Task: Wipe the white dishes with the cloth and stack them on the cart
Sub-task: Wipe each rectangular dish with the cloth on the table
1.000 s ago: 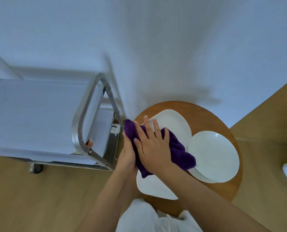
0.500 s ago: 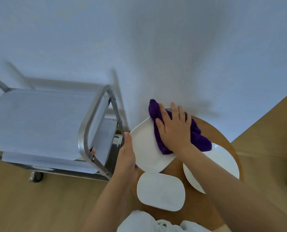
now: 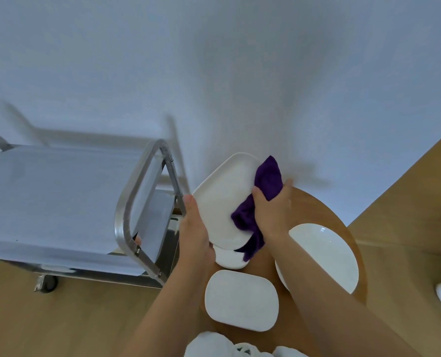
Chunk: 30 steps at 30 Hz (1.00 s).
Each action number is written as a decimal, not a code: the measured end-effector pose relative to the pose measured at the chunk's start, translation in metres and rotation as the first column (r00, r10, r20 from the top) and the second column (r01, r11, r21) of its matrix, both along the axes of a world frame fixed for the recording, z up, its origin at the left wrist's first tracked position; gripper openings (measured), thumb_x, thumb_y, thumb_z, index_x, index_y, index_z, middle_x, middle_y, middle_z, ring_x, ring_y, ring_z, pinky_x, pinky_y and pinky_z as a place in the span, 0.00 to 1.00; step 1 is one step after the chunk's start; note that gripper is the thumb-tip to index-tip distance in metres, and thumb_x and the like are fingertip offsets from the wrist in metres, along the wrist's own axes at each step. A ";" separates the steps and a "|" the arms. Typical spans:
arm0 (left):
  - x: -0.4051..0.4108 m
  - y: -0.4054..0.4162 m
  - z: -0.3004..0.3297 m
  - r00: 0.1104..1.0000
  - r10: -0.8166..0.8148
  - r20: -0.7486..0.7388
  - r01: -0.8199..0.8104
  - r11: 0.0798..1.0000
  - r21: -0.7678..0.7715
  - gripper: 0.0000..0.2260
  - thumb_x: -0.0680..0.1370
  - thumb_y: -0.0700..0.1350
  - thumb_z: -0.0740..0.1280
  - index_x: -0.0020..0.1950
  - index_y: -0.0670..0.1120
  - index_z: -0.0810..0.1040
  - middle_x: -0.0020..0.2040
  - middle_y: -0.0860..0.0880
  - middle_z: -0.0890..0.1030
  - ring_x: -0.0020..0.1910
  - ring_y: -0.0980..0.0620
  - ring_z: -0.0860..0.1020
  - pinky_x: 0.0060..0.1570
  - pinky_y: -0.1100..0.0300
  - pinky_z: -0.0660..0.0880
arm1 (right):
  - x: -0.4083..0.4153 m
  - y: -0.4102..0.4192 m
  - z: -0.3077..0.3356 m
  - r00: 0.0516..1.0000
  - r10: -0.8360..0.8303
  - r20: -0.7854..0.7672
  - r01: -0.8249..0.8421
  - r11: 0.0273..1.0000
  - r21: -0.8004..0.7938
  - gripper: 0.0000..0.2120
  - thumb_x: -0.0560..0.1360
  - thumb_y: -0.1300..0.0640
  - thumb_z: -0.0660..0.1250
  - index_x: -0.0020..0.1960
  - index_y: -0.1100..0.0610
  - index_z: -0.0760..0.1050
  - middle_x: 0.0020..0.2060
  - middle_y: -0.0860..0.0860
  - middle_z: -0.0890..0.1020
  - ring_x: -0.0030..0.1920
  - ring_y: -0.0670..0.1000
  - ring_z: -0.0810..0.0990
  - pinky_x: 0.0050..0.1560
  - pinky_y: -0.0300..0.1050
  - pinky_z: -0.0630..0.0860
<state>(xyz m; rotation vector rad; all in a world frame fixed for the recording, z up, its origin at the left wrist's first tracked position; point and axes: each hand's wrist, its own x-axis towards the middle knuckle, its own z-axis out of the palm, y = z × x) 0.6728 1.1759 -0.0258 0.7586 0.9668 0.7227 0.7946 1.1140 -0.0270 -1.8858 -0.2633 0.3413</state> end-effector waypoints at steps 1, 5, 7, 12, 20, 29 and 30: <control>0.003 -0.002 0.002 0.999 0.027 0.027 -0.026 0.999 -0.026 0.18 0.77 0.66 0.57 0.51 0.55 0.77 0.39 0.55 0.85 0.38 0.54 0.84 0.32 0.61 0.79 | -0.004 0.002 0.002 0.998 -0.037 -0.050 0.039 0.998 0.044 0.37 0.72 0.49 0.69 0.74 0.52 0.52 0.62 0.52 0.74 0.57 0.54 0.76 0.54 0.47 0.74; 0.012 -0.008 0.009 0.986 0.096 0.139 -0.070 0.981 -0.179 0.24 0.75 0.68 0.58 0.56 0.51 0.77 0.43 0.49 0.86 0.41 0.49 0.85 0.36 0.56 0.81 | -0.017 0.004 0.007 0.992 0.008 -0.122 0.007 0.992 0.126 0.31 0.68 0.53 0.73 0.67 0.53 0.63 0.53 0.47 0.78 0.49 0.49 0.79 0.44 0.42 0.78; 0.016 -0.010 0.013 0.988 0.084 0.132 -0.053 0.973 -0.225 0.27 0.73 0.70 0.58 0.57 0.50 0.77 0.44 0.48 0.86 0.42 0.47 0.85 0.37 0.54 0.81 | -0.030 0.001 0.004 0.988 0.078 -0.132 -0.057 0.986 0.156 0.24 0.68 0.55 0.73 0.61 0.49 0.68 0.49 0.44 0.79 0.45 0.45 0.79 0.35 0.32 0.73; 0.001 0.003 0.017 0.956 -0.120 0.267 0.178 0.963 -0.204 0.31 0.72 0.68 0.59 0.60 0.45 0.81 0.52 0.42 0.85 0.48 0.44 0.84 0.38 0.53 0.81 | -0.030 -0.014 0.004 0.969 0.195 -0.152 -0.157 0.960 0.233 0.21 0.69 0.60 0.72 0.57 0.46 0.71 0.45 0.43 0.79 0.40 0.42 0.80 0.32 0.31 0.75; -0.019 0.055 0.037 0.940 -0.326 0.102 0.332 0.942 -0.050 0.20 0.80 0.58 0.58 0.61 0.46 0.77 0.54 0.43 0.84 0.54 0.42 0.81 0.55 0.44 0.76 | -0.010 -0.029 0.018 0.781 0.624 0.028 -0.617 0.777 -0.125 0.23 0.70 0.53 0.72 0.54 0.33 0.63 0.46 0.35 0.76 0.46 0.39 0.77 0.35 0.26 0.72; 0.006 0.027 0.038 0.911 -0.391 -0.134 0.393 0.920 -0.013 0.42 0.63 0.75 0.54 0.64 0.47 0.76 0.53 0.42 0.84 0.55 0.42 0.81 0.60 0.43 0.75 | -0.007 0.003 0.034 0.711 0.229 0.665 -0.037 0.956 -0.290 0.15 0.77 0.50 0.63 0.58 0.60 0.71 0.54 0.58 0.72 0.52 0.55 0.70 0.48 0.44 0.71; 0.008 0.024 0.036 0.908 -0.395 -0.141 0.396 0.918 -0.018 0.41 0.64 0.75 0.53 0.64 0.48 0.76 0.53 0.43 0.84 0.54 0.43 0.82 0.59 0.44 0.76 | -0.006 0.008 0.037 0.700 0.198 0.686 0.009 0.958 -0.285 0.13 0.77 0.51 0.63 0.55 0.60 0.73 0.51 0.58 0.73 0.50 0.56 0.71 0.45 0.46 0.73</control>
